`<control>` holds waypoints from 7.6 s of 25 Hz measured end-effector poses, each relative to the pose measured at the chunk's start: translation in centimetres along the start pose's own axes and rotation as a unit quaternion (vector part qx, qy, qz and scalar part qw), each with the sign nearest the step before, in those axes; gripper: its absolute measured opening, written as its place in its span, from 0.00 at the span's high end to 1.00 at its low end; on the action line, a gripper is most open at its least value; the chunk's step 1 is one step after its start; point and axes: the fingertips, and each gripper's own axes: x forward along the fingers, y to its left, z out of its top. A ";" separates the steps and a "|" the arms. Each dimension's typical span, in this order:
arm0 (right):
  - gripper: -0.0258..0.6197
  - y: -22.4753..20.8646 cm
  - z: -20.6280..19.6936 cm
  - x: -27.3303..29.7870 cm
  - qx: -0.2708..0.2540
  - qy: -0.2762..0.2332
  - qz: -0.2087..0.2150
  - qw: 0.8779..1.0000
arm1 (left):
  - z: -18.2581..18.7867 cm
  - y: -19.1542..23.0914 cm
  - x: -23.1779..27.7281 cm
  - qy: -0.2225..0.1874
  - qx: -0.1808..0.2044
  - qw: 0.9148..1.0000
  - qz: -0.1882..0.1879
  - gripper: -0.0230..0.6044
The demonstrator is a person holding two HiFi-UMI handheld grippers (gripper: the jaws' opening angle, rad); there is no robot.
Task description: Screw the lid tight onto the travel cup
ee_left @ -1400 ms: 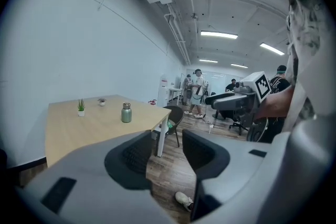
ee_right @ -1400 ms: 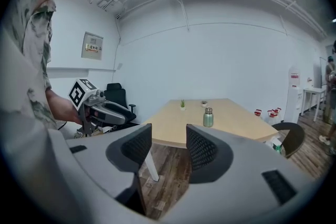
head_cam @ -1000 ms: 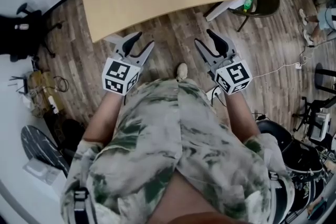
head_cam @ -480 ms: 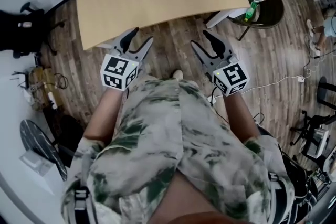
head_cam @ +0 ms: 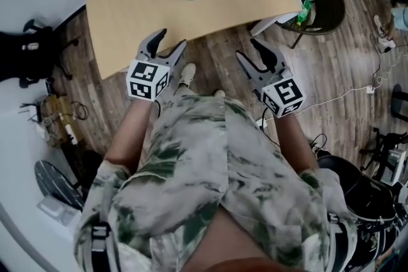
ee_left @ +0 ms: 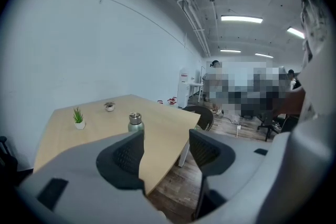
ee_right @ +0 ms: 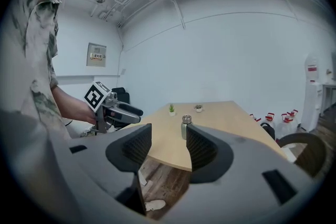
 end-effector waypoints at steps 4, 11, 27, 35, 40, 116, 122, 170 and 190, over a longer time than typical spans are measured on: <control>0.61 -2.3 0.4 1.8 0.008 0.010 -0.027 1.000 | 1.0 3.5 3.8 0.002 0.011 1.000 -0.009 0.50; 0.61 -3.8 1.6 5.7 0.019 0.023 -0.066 0.997 | 1.0 8.9 9.1 0.014 0.033 0.999 -0.039 0.46; 0.61 -4.4 2.3 11.3 0.035 0.055 -0.140 0.988 | -2.8 14.9 19.6 0.067 0.058 0.991 -0.101 0.40; 0.61 -4.1 2.4 13.5 0.047 0.076 -0.171 0.981 | -3.5 15.4 23.5 0.077 0.076 0.984 -0.144 0.38; 0.61 -3.8 2.0 14.1 0.063 0.092 -0.193 0.975 | -4.6 15.6 26.0 0.083 0.101 0.977 -0.169 0.37; 0.59 -5.9 14.5 17.8 -0.076 0.012 0.170 0.982 | 9.9 4.7 15.6 0.068 0.091 0.971 -0.209 0.35; 0.57 -4.2 15.0 18.9 -0.099 0.024 0.227 0.969 | 10.3 3.9 15.0 0.066 0.097 0.968 -0.222 0.35; 0.56 -2.3 14.6 21.0 -0.120 0.051 0.335 0.933 | 10.6 3.0 14.5 0.047 0.108 0.957 -0.264 0.35; 0.58 -2.6 14.5 22.5 -0.086 0.020 0.170 0.982 | 10.6 4.9 15.0 0.051 0.081 0.977 -0.188 0.35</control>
